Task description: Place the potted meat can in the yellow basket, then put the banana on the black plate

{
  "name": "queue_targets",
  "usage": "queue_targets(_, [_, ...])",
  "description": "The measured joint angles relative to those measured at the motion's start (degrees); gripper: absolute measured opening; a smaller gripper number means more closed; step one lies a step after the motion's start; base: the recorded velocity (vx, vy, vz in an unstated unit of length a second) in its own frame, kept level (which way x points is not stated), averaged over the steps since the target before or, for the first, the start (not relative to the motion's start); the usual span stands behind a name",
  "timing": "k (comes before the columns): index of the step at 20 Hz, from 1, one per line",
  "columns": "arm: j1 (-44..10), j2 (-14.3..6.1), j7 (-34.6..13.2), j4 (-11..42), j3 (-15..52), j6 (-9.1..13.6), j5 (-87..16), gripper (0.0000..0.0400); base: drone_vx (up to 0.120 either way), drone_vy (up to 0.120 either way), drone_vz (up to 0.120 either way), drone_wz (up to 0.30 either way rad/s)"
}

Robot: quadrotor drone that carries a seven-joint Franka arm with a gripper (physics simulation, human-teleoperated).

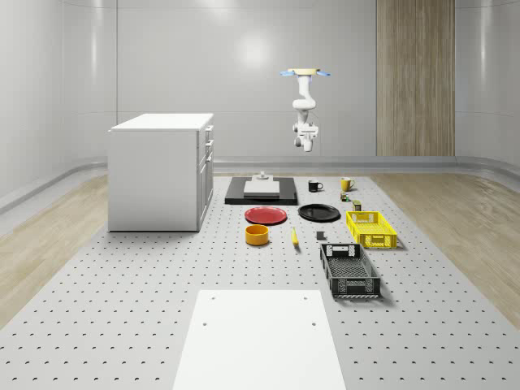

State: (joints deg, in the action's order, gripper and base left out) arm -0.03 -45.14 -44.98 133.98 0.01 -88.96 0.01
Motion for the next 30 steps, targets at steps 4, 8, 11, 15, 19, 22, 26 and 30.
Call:
queue_targets(4, [-0.11, 0.72, 0.07, -4.85, 0.06, 3.95, 0.04, 0.04, 0.0, 0.0, 0.0, 0.0])
queue_targets(8, [-0.19, 2.28, 0.1, -9.73, 0.11, 7.08, 0.07, 0.04, 0.0, 0.0, 0.0, 0.0])
queue_targets(11, [-0.24, 3.4, 0.12, -12.73, 0.14, 8.83, 0.09, 0.04, 0.0, 0.0, 0.0, 0.0])
queue_targets(15, [-0.29, 4.36, 0.14, -15.24, 0.17, 10.21, 0.11, 0.04, 0.0, 0.0, 0.0, 0.0])
queue_targets(19, [-0.34, 4.78, 0.16, -16.41, 0.19, 10.78, 0.13, 0.04, 0.0, 0.0, 0.0, 0.0])
queue_targets(22, [-0.36, 4.88, 0.17, -16.78, 0.21, 10.92, 0.13, 0.04, 0.0, 0.0, 0.0, 0.0])
queue_targets(26, [-0.39, 4.88, 0.18, -16.93, 0.23, 10.9, 0.14, 0.04, 0.0, 0.0, 0.0, 0.0])
queue_targets(30, [-0.42, 4.8, 0.2, -16.92, 0.25, 10.79, 0.14, 0.04, 0.0, 0.0, 0.0, 0.0])
